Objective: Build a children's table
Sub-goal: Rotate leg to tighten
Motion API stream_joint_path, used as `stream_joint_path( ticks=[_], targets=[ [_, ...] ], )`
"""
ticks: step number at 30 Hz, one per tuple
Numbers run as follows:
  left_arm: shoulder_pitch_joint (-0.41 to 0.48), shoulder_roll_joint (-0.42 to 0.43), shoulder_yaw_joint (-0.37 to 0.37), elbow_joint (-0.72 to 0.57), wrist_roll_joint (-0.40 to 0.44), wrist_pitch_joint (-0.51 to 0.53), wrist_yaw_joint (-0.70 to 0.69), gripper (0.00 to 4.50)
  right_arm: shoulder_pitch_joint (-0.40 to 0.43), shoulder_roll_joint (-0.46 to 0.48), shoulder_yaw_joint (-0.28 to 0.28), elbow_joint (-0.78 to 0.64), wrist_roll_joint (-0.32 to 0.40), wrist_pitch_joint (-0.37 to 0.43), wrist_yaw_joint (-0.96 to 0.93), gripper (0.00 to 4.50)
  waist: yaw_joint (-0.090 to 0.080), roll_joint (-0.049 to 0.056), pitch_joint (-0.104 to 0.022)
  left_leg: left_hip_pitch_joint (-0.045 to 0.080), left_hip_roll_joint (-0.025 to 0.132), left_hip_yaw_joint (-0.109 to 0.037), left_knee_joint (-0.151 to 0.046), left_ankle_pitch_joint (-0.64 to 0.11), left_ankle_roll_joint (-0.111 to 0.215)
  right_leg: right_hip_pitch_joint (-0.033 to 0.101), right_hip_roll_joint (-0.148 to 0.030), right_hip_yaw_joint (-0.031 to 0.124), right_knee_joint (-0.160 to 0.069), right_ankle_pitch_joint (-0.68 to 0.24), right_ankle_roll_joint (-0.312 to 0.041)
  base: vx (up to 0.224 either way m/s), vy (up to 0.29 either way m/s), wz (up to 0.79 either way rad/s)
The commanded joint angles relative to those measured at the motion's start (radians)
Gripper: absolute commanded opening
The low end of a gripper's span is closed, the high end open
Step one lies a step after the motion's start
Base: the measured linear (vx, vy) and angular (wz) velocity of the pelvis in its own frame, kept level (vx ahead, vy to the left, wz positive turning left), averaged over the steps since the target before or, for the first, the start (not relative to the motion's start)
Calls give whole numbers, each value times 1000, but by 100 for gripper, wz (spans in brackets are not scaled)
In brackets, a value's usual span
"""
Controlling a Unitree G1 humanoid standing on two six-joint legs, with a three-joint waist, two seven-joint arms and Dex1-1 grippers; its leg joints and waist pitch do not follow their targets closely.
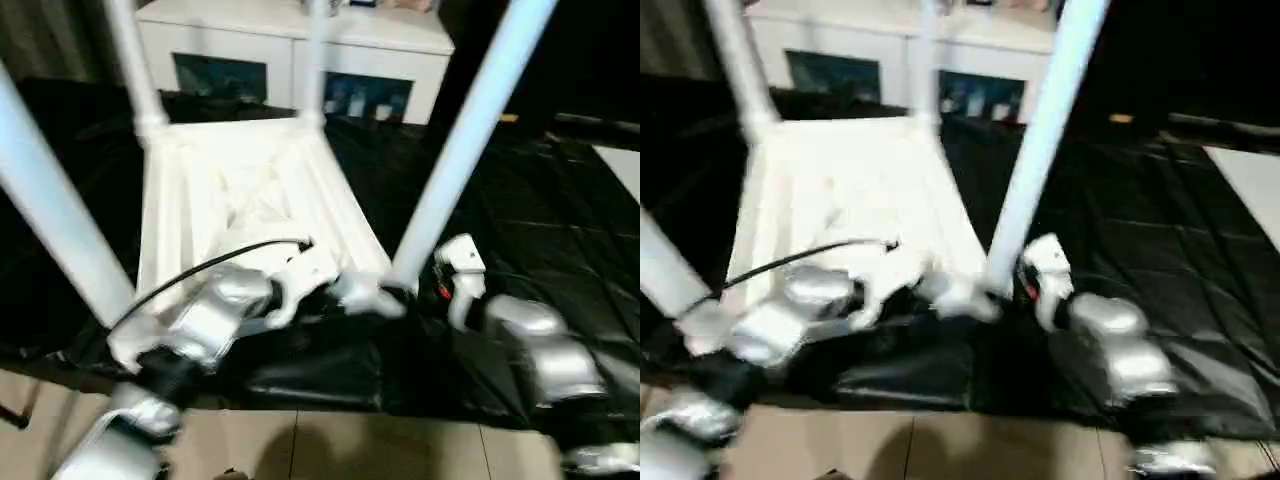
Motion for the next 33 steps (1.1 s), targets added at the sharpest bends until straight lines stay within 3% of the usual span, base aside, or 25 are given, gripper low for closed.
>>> stream_joint_path(
  ticks=[1,4,6,8,10,11,14,16,18,20,23,25,26,29,32,33],
  targets=[
    [-35,-77,50,75,-28,46,133,0,-13,59,-25,76,-53,38,-202,267,-3,-5,-46,14,41,-23,-88,-319,-21,14,-75,31,-109,-446,-160,0,0,0],
    [-82,-158,68,165,10,61,291,0,-54,161,-47,162,-97,13,-434,267,-19,-2,-46,13,37,-30,-91,-350,-43,10,-75,26,-116,-509,-131,0,0,0],
    [-96,-186,70,192,13,59,326,0,-76,196,-53,204,-100,0,-502,266,-24,-1,-51,13,38,-33,-94,-348,-39,14,-76,24,-116,-481,-126,0,0,0],
    [-129,-255,76,257,20,18,398,0,-135,277,-60,305,-99,-45,-598,266,-28,1,-50,16,36,-31,-94,-359,-33,8,-72,25,-119,-437,-135,0,0,0],
    [-140,-270,62,272,35,-8,402,0,-163,324,-63,341,-75,-56,-579,266,-28,-4,-52,12,35,-30,-95,-351,-14,13,-72,27,-115,-388,-143,0,0,0],
    [-145,-271,50,278,46,-20,401,0,-168,340,-62,342,-66,-63,-549,266,-25,-1,-52,10,37,-29,-97,-341,-4,15,-72,28,-114,-357,-148,0,0,0],
    [-149,-256,33,283,68,-47,399,0,-170,355,-60,324,-72,-83,-519,266,-22,-7,-53,10,39,-27,-98,-327,6,17,-73,28,-110,-318,-159,0,0,0],
    [-147,-237,22,281,77,-56,387,0,-169,355,-62,308,-69,-95,-514,322,-20,-7,-53,10,39,-26,-97,-329,10,17,-75,29,-110,-325,-161,0,0,0],
    [-146,-207,14,286,90,-76,371,0,-169,340,-59,293,-67,-122,-501,336,-20,-7,-51,10,38,-27,-98,-352,10,14,-77,29,-115,-380,-151,0,0,0],
    [-139,-178,9,276,98,-90,340,0,-158,312,-62,254,-66,-133,-484,354,-23,-8,-52,0,38,-31,-103,-334,9,22,-78,28,-116,-393,-136,0,0,0],
    [-128,-153,5,256,104,-101,306,0,-138,281,-63,196,-70,-121,-460,375,-17,-7,-59,1,42,-27,-98,-276,19,20,-75,31,-108,-309,-150,0,0,0],
    [-98,-97,-12,190,107,-112,235,0,-77,185,-49,50,-78,-48,-397,415,-13,-5,-56,-1,42,-24,-98,-255,30,18,-69,31,-105,-267,-159,0,0,0],
    [-91,-88,-13,175,103,-105,223,0,-67,166,-46,29,-80,-35,-383,415,-10,-7,-56,-3,44,-22,-97,-249,35,21,-70,31,-103,-253,-164,0,0,0],
    [-72,-57,-29,134,87,-123,158,0,-36,105,-22,-32,-71,-12,-282,419,-6,-2,-59,-5,44,-21,-94,-226,38,23,-72,33,-101,-233,-175,0,0,0],
    [-23,13,-56,45,38,-134,-5,0,35,-32,26,-154,2,20,-1,419,3,-1,-59,-5,52,-20,-90,-182,62,27,-72,34,-88,-120,-207,0,0,0],
    [16,71,-86,-23,-7,-175,-151,0,80,-110,53,-212,41,20,157,419,8,5,-60,-7,51,-22,-89,-169,75,33,-72,33,-84,-80,-219,54,11,-2]
  ],
)
